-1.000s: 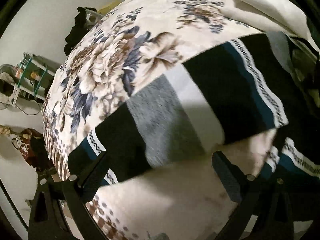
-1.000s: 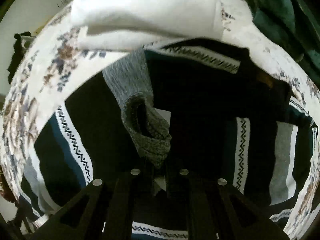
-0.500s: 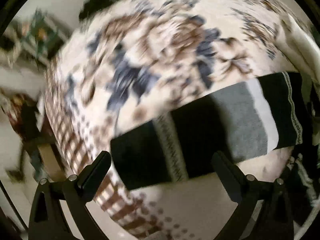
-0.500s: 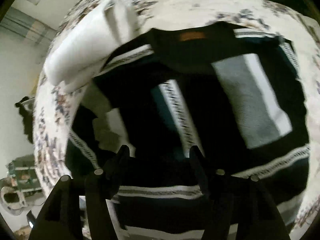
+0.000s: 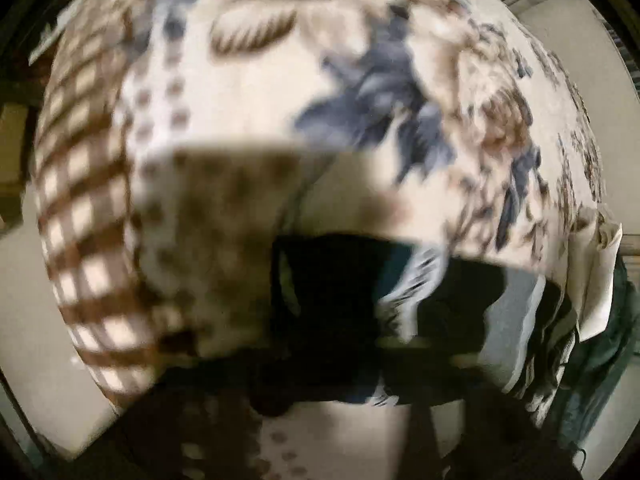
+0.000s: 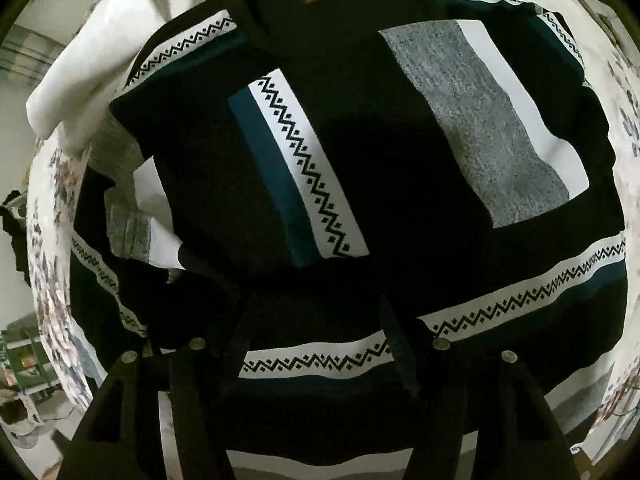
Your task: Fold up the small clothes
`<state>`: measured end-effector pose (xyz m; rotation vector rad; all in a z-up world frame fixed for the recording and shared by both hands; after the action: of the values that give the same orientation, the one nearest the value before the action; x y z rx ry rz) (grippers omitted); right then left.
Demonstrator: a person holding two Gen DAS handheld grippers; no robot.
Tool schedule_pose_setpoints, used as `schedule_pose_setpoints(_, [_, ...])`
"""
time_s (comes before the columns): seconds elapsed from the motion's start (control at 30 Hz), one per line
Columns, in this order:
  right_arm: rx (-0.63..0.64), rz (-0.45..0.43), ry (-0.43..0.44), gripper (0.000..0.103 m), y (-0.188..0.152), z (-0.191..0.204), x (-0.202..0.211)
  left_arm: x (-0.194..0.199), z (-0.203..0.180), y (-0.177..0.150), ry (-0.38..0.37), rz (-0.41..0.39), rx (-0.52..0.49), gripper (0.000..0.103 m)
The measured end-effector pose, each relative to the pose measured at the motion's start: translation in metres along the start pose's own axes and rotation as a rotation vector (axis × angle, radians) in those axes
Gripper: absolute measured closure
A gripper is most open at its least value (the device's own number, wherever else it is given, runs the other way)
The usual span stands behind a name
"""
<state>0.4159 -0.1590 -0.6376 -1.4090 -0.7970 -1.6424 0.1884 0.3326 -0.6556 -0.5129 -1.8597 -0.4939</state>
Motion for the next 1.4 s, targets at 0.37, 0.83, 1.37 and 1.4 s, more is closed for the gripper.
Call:
schedule_pose_setpoints(0.37, [0.079,-0.034,-0.004,0.038,0.001,0.017,0.007,0.044,-0.032,0.107,-0.100,-0.158,-0.125,0.092])
schedule_pose_setpoints(0.83, [0.019,-0.028,0.010,0.017,-0.011,0.019,0.001,-0.004,-0.003,0.018,-0.298,-0.020,0.263,0.047])
schedule_pose_setpoints(1.37, [-0.038,-0.043,0.015,0.017,0.010,-0.033,0.026,-0.002,-0.009,0.022,-0.306,-0.064,0.363,0.045])
schedule_pose_setpoints(1.4, [-0.032,-0.046,0.015,0.017,0.011,-0.031,0.026,-0.009,-0.006,0.030,-0.305,-0.068,0.376,0.045])
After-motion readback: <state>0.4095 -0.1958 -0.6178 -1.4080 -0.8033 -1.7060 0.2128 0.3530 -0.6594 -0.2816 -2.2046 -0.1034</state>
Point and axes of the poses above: each gripper's, at about its wrist camera, not at the fingertips, and x roughly against the way its jaws point, z to its left, y to its top, the point moved 8 cm from there along -x, roughly the way its jaws point, and after that the axes turned 12 degrees about -x, right-handed, at the moved point
